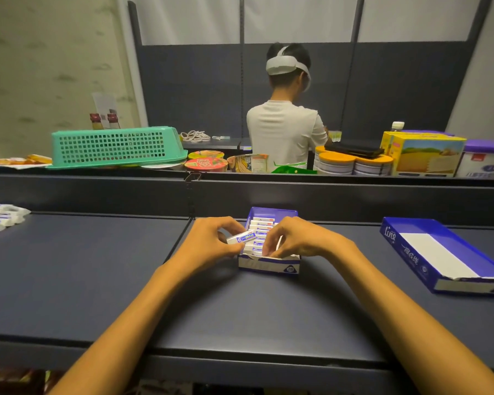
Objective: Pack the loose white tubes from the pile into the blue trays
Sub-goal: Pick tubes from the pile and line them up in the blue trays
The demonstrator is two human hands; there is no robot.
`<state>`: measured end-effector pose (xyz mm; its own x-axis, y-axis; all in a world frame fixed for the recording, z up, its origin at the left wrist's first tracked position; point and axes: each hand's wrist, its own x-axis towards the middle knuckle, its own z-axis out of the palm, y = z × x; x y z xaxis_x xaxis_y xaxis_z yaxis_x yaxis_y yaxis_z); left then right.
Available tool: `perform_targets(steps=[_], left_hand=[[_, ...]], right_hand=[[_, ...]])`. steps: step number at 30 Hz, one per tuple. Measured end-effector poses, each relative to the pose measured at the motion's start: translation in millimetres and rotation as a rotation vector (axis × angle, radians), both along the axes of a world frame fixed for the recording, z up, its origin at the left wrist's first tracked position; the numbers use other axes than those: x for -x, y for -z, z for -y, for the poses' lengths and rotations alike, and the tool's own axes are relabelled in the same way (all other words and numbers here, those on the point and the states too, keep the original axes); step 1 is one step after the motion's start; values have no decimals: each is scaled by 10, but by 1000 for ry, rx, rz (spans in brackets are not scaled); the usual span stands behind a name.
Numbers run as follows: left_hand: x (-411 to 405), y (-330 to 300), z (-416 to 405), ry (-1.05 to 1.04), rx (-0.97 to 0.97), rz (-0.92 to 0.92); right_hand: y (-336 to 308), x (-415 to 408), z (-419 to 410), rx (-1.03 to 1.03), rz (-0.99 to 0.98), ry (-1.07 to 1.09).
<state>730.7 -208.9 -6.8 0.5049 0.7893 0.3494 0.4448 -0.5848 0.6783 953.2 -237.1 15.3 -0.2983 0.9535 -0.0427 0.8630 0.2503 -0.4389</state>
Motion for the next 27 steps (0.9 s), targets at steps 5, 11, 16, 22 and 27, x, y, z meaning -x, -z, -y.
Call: perform_targets(steps=[5, 11, 16, 22, 27], left_hand=[[13, 6, -19, 6, -18, -13], [24, 12, -30, 16, -25, -5], [43, 18, -32, 34, -10, -7], [35, 15, -47, 48, -42, -16], [41, 9, -58, 57, -28, -30]], right_hand=[[-31, 78, -22, 5, 89, 5], [-37, 80, -24, -1, 96, -13], [-9, 43, 17, -15, 45, 0], [-5, 61, -32, 9, 56, 12], [8, 31, -20, -7, -27, 36]])
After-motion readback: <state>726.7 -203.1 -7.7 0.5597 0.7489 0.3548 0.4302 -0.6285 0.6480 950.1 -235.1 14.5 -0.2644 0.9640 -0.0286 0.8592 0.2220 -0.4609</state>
